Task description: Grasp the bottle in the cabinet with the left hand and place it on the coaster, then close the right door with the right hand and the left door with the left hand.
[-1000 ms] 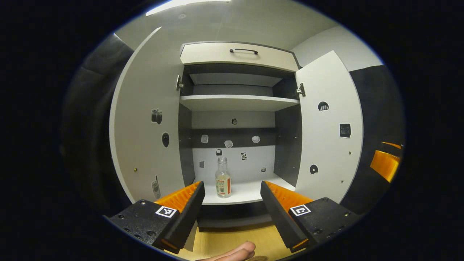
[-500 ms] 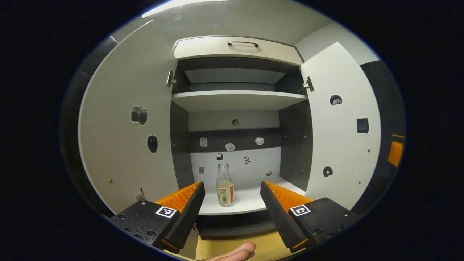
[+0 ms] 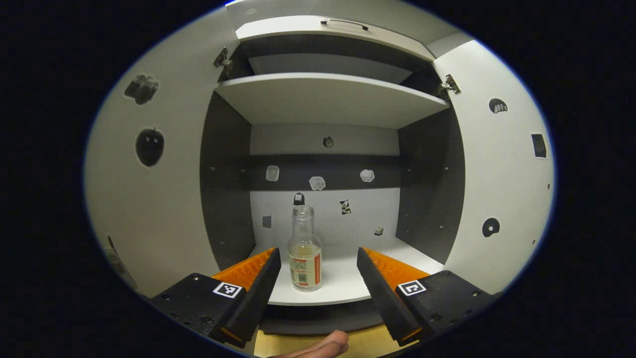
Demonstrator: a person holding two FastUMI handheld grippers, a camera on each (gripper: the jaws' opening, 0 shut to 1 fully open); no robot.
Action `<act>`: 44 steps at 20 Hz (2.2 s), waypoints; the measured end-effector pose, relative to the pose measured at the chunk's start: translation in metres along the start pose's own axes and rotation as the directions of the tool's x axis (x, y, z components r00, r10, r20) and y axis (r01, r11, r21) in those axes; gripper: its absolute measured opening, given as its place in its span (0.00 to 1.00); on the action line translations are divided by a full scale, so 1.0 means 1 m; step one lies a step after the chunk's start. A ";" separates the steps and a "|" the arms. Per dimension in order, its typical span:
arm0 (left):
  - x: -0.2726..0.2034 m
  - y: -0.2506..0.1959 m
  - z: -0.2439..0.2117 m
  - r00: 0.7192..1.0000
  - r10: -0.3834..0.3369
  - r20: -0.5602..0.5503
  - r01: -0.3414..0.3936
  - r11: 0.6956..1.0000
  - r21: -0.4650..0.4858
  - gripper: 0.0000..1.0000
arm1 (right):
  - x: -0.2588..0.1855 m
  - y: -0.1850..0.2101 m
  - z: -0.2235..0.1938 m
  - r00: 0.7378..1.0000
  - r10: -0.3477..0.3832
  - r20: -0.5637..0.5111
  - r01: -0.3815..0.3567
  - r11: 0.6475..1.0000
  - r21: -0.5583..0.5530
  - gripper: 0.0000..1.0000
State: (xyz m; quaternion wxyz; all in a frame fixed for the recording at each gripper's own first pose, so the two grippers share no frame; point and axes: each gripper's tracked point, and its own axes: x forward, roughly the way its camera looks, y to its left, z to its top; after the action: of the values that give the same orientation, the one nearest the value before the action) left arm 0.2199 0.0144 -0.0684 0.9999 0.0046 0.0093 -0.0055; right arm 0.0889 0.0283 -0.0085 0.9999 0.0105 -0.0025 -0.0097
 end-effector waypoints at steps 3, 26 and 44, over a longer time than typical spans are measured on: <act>0.027 0.004 -0.017 1.000 0.013 -0.003 -0.013 1.000 0.018 0.98 | 0.005 0.015 -0.003 1.000 0.021 0.005 -0.021 1.000 -0.002 0.96; 0.052 0.024 -0.059 0.999 -0.012 -0.030 0.011 1.000 -0.029 0.80 | -0.058 0.004 -0.012 1.000 0.014 -0.010 -0.014 0.999 -0.032 0.96; -0.215 -0.063 -0.093 0.987 -0.088 0.136 0.095 0.994 -0.046 0.79 | -0.134 -0.025 -0.042 0.991 0.123 -0.062 -0.120 0.992 0.048 0.97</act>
State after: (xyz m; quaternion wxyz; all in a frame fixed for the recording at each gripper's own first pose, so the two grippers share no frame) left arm 0.0024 -0.0457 -0.1576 0.9968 -0.0224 -0.0574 -0.0513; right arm -0.0454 0.0066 -0.0521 0.9977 0.0328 0.0291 0.0515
